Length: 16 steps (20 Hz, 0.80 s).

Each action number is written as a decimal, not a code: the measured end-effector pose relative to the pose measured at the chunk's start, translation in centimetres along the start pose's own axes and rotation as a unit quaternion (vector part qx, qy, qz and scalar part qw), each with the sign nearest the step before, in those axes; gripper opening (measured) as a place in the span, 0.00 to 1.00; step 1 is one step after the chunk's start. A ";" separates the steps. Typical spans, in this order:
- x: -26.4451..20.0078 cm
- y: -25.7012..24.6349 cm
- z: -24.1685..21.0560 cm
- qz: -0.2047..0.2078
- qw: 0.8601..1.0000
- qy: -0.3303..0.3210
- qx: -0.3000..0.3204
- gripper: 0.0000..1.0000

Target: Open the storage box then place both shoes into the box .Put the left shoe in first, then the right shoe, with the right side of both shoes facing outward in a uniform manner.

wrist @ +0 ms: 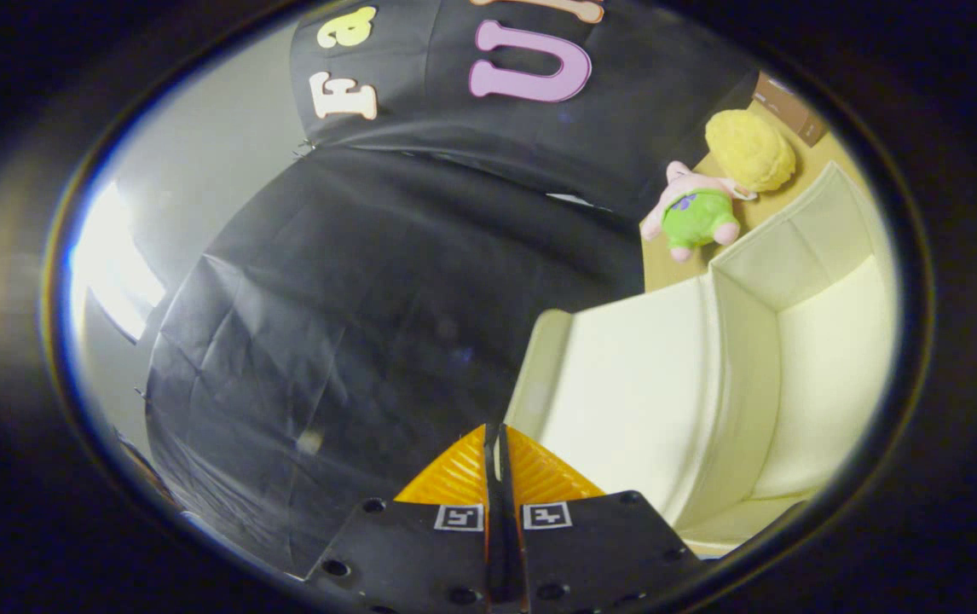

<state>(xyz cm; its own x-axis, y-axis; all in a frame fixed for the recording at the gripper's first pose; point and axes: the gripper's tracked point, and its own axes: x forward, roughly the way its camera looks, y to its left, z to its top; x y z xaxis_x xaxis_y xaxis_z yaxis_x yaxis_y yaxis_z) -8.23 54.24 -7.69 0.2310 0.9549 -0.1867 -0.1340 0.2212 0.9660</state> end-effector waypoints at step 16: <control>-8.3 -3.1 2.8 -0.089 0.983 -0.056 -0.149 0.99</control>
<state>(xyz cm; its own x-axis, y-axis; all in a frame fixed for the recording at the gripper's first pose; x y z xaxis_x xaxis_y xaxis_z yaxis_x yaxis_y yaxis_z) -7.02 45.09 -8.61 0.3778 0.8721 -0.3110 -0.3548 0.4466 0.8214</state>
